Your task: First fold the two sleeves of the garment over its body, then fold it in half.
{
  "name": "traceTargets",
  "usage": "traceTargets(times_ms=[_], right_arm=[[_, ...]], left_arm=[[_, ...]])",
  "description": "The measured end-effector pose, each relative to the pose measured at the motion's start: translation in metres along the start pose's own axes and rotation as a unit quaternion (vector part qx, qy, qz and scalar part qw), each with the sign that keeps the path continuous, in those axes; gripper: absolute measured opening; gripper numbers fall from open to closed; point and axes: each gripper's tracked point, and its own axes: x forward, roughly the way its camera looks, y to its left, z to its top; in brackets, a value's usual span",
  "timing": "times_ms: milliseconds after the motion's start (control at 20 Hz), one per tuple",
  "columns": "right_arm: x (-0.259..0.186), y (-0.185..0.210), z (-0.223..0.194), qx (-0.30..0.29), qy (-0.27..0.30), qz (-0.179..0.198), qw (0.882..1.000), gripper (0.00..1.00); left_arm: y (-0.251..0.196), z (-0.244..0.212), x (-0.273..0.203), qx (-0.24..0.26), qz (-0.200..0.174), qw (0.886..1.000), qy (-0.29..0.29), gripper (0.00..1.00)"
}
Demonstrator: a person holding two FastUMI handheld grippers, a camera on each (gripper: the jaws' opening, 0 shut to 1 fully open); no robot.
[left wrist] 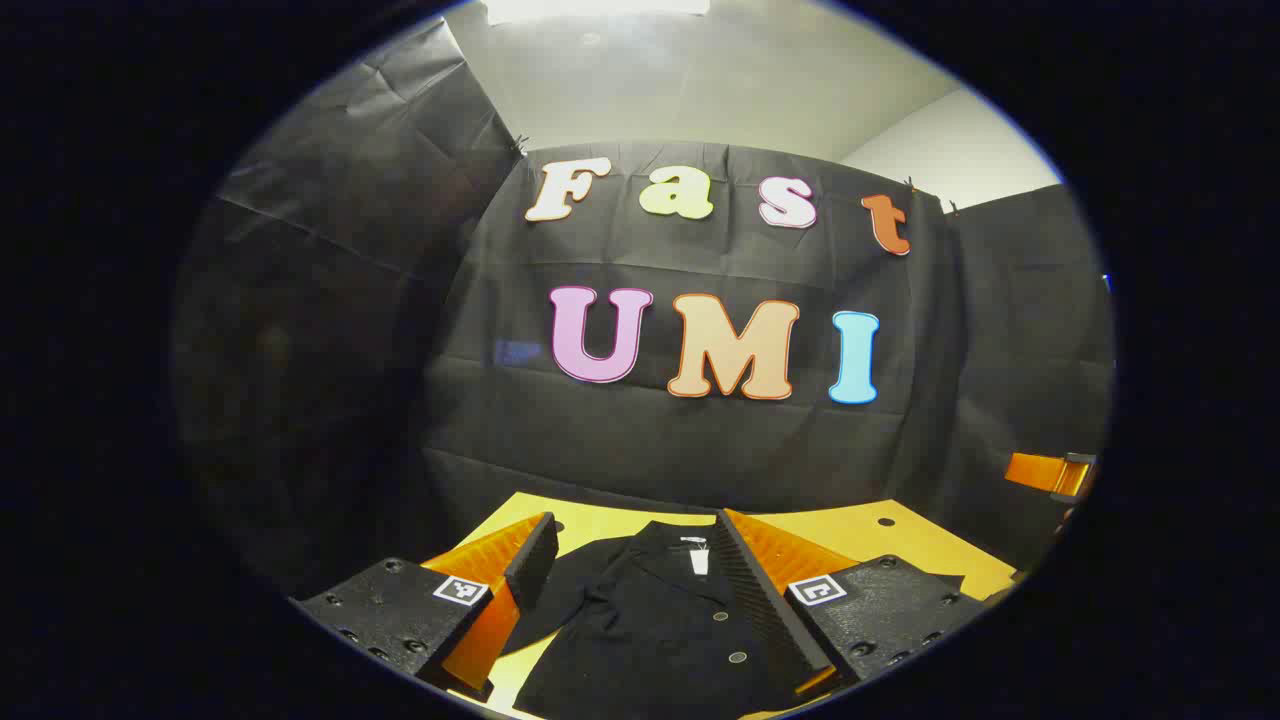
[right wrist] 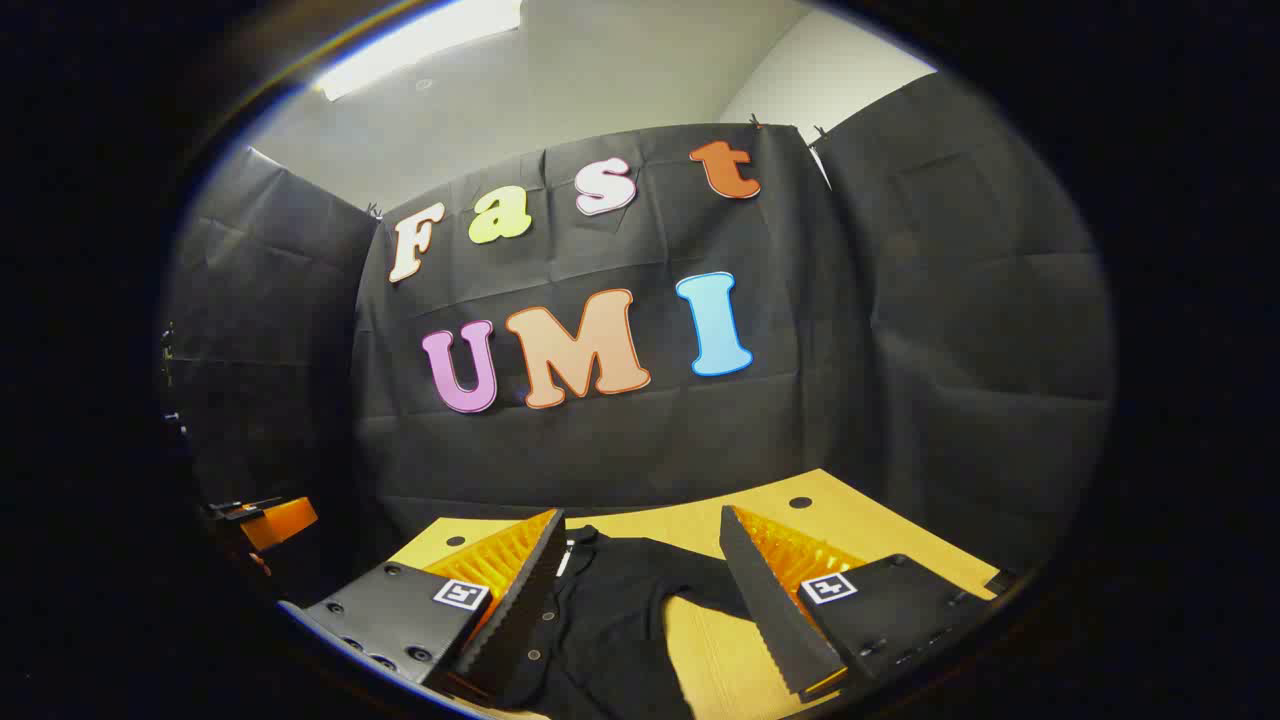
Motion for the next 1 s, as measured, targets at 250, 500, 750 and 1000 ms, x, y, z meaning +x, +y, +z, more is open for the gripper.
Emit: traceTargets(times_ms=[250, 500, 750, 1000], right_arm=[[0.001, 0.003, 0.002, 0.000, -0.008, 0.003, 1.000, 0.97], [0.004, 0.001, 0.003, -0.001, -0.011, -0.003, 1.000, 0.97], [0.001, -0.005, 0.015, -0.054, -0.035, -0.012, 0.998, 1.00], [0.006, -0.001, 0.009, -0.065, -0.027, -0.012, 0.997, 0.95]], left_arm=[[0.005, 0.008, 0.003, 0.025, 0.007, 0.999, -0.020, 0.93], [0.006, 0.008, 0.008, 0.030, 0.009, 0.999, -0.018, 0.92], [0.002, 0.010, 0.011, 0.022, 0.000, 1.000, -0.021, 0.92], [-0.004, 0.012, 0.015, 0.022, -0.011, 0.999, -0.021, 0.93]])
